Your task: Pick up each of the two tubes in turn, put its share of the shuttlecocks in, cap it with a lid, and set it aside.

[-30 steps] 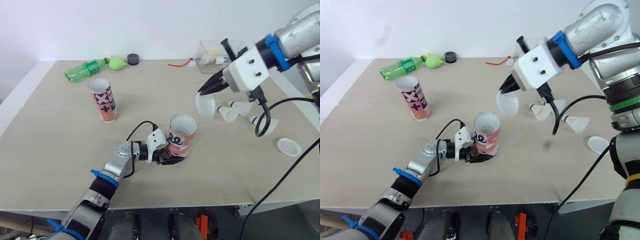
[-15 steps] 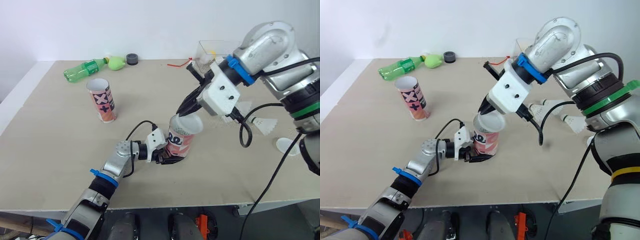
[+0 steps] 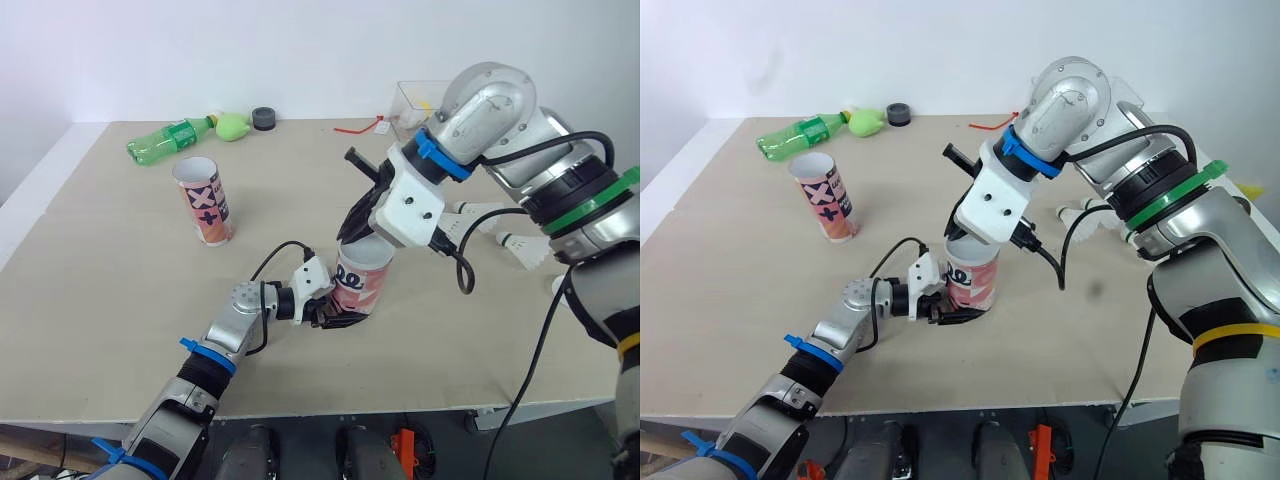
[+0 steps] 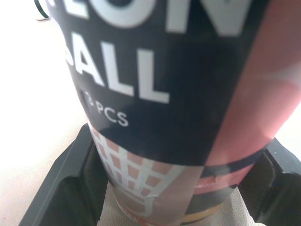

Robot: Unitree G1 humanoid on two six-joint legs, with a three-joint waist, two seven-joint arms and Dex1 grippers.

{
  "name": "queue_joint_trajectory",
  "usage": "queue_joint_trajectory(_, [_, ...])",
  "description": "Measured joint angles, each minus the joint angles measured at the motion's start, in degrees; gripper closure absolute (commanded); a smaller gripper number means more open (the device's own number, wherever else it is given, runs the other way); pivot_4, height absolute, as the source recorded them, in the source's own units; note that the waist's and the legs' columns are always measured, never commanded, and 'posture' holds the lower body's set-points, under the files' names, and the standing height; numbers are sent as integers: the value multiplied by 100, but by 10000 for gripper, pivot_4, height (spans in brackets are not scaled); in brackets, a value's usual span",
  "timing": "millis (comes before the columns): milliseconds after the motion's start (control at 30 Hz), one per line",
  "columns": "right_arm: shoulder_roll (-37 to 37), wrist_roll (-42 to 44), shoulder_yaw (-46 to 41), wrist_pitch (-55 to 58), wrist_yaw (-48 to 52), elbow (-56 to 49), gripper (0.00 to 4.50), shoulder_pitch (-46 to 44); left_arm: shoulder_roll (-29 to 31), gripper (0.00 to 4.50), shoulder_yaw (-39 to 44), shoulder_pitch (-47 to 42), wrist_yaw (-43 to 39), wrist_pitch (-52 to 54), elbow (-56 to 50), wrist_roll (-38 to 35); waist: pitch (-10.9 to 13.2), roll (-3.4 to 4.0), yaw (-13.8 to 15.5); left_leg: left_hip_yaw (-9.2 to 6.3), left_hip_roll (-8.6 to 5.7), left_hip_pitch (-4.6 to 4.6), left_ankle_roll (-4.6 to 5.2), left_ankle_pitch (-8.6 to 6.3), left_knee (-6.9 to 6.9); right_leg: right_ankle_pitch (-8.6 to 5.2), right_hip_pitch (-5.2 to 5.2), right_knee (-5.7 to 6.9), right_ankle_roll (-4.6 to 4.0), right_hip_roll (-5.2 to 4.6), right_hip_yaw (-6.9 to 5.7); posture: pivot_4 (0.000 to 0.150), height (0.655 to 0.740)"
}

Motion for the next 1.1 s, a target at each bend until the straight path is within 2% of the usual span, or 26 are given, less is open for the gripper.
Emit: queue_joint_trajectory(1100, [-47, -315, -24, -536, -8, 150, 44519, -4, -15, 14004, 4, 7, 6, 118, -40, -2, -2, -2, 0, 0, 2, 3, 0, 0, 0, 0, 2, 0, -1, 0, 1, 1500, 7400])
